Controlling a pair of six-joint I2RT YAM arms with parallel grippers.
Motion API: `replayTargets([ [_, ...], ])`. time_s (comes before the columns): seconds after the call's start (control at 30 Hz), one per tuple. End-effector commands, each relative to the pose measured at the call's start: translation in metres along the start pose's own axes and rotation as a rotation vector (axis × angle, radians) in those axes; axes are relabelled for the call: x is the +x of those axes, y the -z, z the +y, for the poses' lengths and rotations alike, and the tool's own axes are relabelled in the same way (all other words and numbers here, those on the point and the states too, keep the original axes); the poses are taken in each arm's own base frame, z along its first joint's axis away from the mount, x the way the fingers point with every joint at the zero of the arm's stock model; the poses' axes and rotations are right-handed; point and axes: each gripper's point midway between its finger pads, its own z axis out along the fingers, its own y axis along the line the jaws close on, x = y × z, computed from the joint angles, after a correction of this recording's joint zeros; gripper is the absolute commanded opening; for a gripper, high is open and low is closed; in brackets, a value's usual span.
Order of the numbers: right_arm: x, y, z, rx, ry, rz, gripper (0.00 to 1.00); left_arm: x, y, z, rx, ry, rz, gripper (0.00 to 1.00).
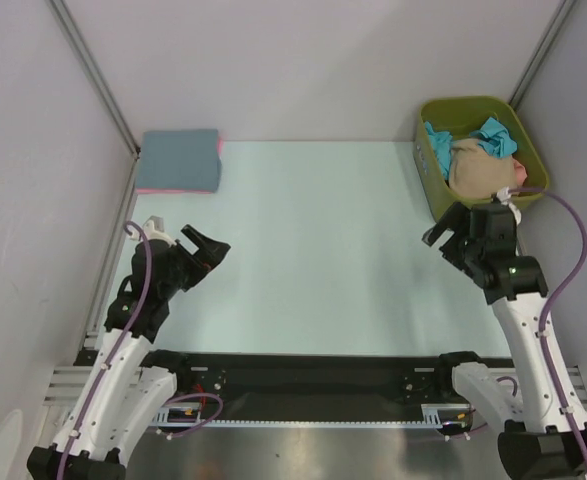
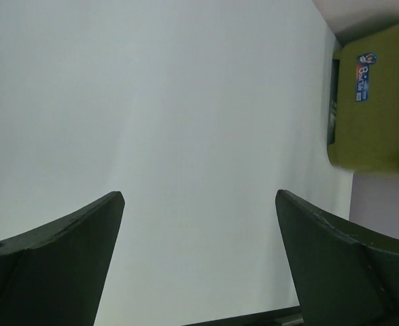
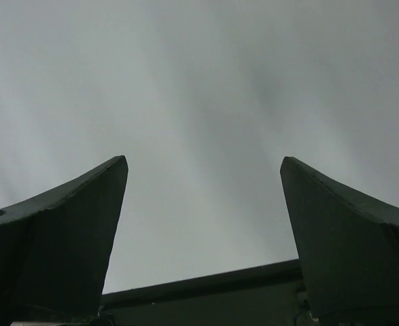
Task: Fold and stack the t-shirts
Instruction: Grab the tshirt from the pile
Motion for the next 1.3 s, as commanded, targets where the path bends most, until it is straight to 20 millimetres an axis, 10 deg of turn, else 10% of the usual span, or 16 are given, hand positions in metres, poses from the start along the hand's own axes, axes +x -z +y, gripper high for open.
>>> replayTargets([
  [0.0,-0.060,0.021,0.025,-0.052,0.092,-0.139,1.00,-0.010,0.018,-0.013,0.046,-0.143,-0.009,1.00],
  [0.1,-0.109,0.021,0.043,-0.083,0.028,-0.204,1.00,-0.014,0.024,-0.026,0.100,-0.239,0.005,1.00],
  [0.3,-0.190,-0.055,0.053,0.051,-0.050,-0.231,0.89,-0.021,0.038,-0.056,0.209,-0.437,0.008,0.97],
  [0.53,-0.271,-0.164,0.005,0.275,-0.068,-0.258,0.70,-0.017,0.037,-0.062,0.257,-0.579,0.036,0.86],
  [0.8,-0.281,-0.277,-0.016,0.331,-0.034,-0.235,0.50,-0.019,0.010,-0.061,0.228,-0.630,0.047,0.81],
  [1.27,-0.283,-0.326,-0.032,0.378,-0.046,-0.330,0.22,-0.018,-0.010,-0.051,0.167,-0.661,0.086,0.79],
])
